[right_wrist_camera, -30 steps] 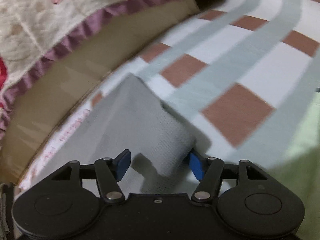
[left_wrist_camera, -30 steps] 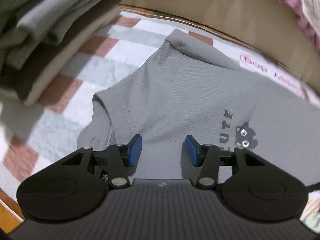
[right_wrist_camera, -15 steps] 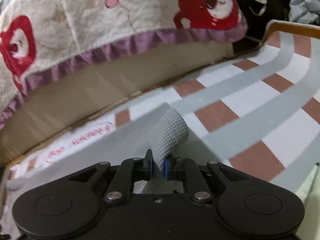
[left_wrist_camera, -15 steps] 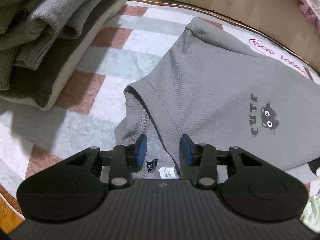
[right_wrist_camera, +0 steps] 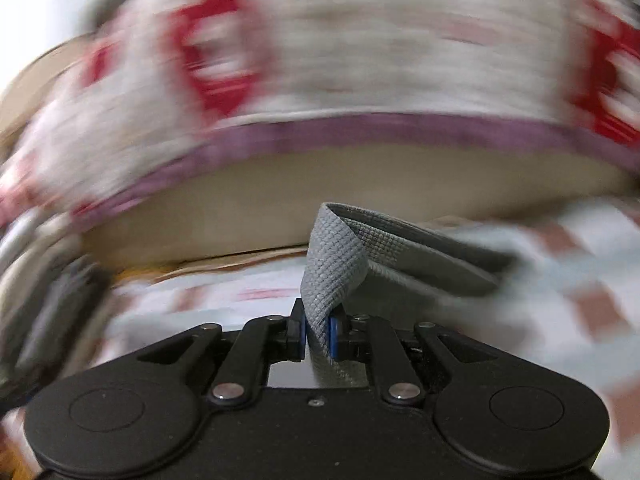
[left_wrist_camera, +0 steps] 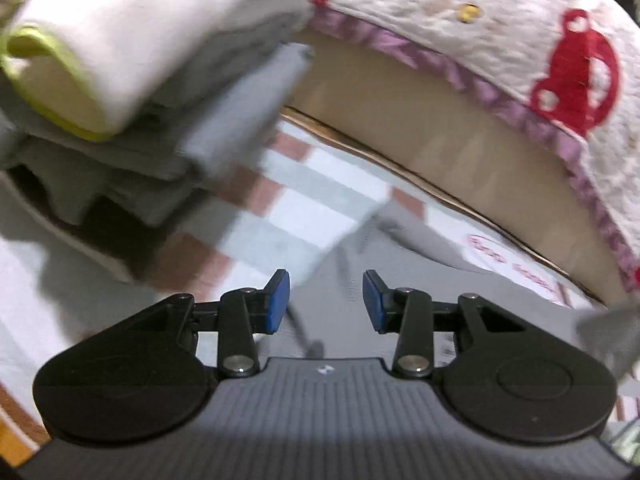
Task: Fold clothes
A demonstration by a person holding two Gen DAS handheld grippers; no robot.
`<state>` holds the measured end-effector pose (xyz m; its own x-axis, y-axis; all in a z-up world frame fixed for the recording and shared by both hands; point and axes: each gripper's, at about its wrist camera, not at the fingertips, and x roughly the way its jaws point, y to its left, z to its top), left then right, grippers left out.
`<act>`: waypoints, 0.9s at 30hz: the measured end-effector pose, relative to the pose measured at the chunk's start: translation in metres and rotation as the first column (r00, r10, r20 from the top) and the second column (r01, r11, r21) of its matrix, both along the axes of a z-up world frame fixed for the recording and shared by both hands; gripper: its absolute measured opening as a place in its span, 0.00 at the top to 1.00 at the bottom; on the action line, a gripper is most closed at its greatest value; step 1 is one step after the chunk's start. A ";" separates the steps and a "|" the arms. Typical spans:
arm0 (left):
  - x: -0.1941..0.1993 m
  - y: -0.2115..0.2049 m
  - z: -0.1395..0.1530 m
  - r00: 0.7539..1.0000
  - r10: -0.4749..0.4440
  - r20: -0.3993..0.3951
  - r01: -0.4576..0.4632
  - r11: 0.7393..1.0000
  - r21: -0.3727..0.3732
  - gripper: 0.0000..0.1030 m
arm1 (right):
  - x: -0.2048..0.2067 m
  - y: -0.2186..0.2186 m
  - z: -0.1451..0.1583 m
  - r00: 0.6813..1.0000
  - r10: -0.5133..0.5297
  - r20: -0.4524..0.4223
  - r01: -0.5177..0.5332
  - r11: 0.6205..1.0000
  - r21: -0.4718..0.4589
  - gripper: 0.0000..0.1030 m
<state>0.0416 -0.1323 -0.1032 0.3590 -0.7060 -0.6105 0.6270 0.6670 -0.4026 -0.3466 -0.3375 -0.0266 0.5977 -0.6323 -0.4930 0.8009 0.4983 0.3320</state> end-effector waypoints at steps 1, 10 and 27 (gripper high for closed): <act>-0.003 -0.002 -0.002 0.999 -0.025 -0.035 0.024 1.000 -0.020 0.62 | 0.028 0.003 0.006 0.996 0.083 0.010 -0.083 0.997 -0.003 0.87; 0.009 -0.002 -0.032 0.962 -0.150 -0.228 0.118 0.982 -0.147 0.71 | 0.231 0.047 -0.030 0.798 0.603 -0.003 -0.600 0.794 0.101 0.88; 0.020 0.015 -0.008 0.991 -0.119 -0.068 0.111 0.988 -0.103 0.60 | 0.154 0.058 -0.067 0.752 0.592 -0.290 -0.595 0.799 0.088 0.39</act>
<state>0.0616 -0.1176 -0.1109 0.2281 -0.7981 -0.5577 0.6632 0.5467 -0.5111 -0.1930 -0.2798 -0.0933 0.6858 -0.2035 -0.6988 0.4003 0.9073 0.1286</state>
